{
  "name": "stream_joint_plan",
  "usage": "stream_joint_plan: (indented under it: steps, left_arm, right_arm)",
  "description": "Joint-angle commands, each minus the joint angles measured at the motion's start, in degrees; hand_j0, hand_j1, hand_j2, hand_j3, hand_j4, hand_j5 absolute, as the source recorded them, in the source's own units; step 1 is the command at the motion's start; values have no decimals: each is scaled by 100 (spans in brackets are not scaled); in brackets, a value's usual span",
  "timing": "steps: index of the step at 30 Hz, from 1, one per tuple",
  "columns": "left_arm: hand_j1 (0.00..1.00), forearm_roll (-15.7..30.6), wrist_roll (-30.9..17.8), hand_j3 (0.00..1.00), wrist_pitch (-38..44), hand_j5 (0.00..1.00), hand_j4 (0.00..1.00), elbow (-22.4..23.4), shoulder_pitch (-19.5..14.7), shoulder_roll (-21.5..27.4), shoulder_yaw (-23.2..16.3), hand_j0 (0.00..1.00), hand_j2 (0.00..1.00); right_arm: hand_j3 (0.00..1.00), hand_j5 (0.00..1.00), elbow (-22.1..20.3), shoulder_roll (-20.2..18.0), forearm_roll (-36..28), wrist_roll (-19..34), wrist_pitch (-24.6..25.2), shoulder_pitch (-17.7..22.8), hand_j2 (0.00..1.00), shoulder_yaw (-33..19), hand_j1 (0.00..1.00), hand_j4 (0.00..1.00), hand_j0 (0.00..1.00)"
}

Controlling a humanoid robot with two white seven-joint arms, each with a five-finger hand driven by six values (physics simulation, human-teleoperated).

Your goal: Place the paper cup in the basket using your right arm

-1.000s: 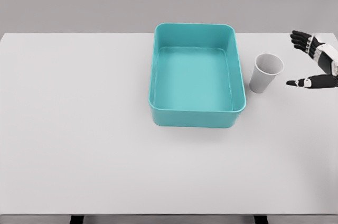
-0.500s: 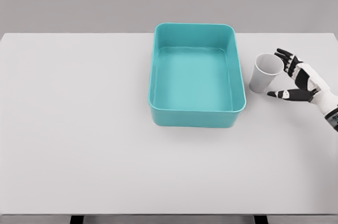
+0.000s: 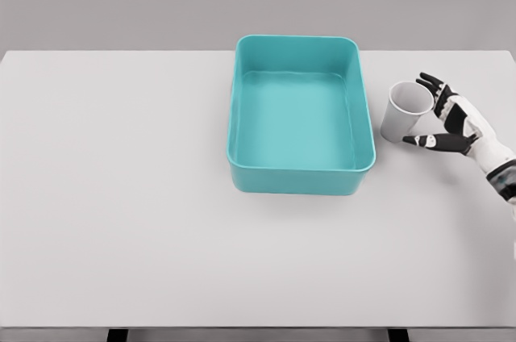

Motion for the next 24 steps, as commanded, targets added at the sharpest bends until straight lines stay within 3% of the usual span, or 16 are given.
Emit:
stream_joint_plan:
  steps: [1, 24]
  left_arm:
    - [100, -6, -4, 100, 0, 100, 100, 0, -9, 0, 1, 100, 100]
    - [100, 3, -4, 100, 0, 100, 100, 0, 0, 0, 1, 100, 100]
  right_arm:
    - [100, 100, 20, 19, -37, 0, 3, 0, 100, 19, 100, 100, 100]
    - [100, 100, 90, 309, -2, 0, 100, -211, 100, 80, 100, 100, 100]
